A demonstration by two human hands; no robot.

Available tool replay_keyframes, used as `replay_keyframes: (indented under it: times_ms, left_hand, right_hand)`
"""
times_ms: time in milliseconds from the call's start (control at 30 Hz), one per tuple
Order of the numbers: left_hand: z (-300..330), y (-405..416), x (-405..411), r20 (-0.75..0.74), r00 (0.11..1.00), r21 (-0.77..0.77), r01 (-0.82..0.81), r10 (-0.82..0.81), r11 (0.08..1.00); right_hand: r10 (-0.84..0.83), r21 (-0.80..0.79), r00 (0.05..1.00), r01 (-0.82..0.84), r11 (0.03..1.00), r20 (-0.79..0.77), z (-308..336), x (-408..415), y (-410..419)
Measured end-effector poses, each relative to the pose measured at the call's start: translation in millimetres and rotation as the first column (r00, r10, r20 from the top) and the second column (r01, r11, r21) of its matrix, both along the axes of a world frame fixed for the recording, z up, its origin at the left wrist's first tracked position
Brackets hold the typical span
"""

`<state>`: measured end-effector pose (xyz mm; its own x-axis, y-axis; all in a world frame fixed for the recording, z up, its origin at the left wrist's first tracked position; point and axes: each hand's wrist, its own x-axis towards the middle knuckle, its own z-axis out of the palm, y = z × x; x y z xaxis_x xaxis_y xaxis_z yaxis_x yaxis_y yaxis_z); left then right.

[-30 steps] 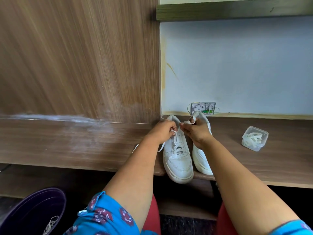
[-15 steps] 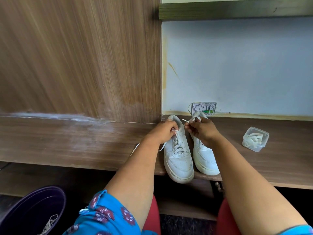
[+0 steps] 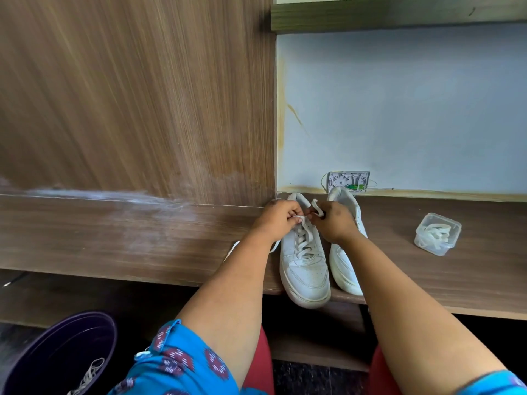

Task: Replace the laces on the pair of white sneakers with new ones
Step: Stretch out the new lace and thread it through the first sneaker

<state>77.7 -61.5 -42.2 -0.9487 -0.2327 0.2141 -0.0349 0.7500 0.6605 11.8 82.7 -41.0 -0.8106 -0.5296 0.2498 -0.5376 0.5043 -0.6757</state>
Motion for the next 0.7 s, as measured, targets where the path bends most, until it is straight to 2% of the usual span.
replay_keyframes:
  times_ms: [133, 267, 400, 467, 600, 700]
  left_hand:
    - [-1, 0, 0, 0.003, 0.999, 0.022, -0.032, 0.032, 0.999]
    - [1, 1, 2, 0.022, 1.000, 0.021, -0.016, 0.015, 1.000]
    - [2, -1, 4, 0.014, 1.000, 0.027, -0.020, 0.019, 0.999]
    - [3, -2, 5, -0.009, 0.996, 0.014, -0.084, 0.084, 0.996]
    - [8, 4, 7, 0.136, 0.971, -0.095, -0.184, 0.196, 0.978]
    - [14, 11, 7, 0.141, 0.944, -0.089, -0.289, 0.300, 0.953]
  right_hand:
    - [0.053, 0.031, 0.998, -0.052, 0.998, -0.032, 2, 2, -5]
    - [-0.016, 0.071, 0.990, 0.006, 0.997, 0.143, -2, -2, -10]
    - [-0.033, 0.047, 0.990, 0.026, 0.999, 0.141, -5, -3, -11]
    - [-0.015, -0.005, 0.986, 0.016, 1.000, 0.164, -4, -2, -11]
    - [-0.005, -0.060, 0.967, 0.020, 0.998, 0.254, -6, -3, -10]
    - [-0.017, -0.103, 0.949, 0.052, 0.993, 0.315, -8, -3, -9]
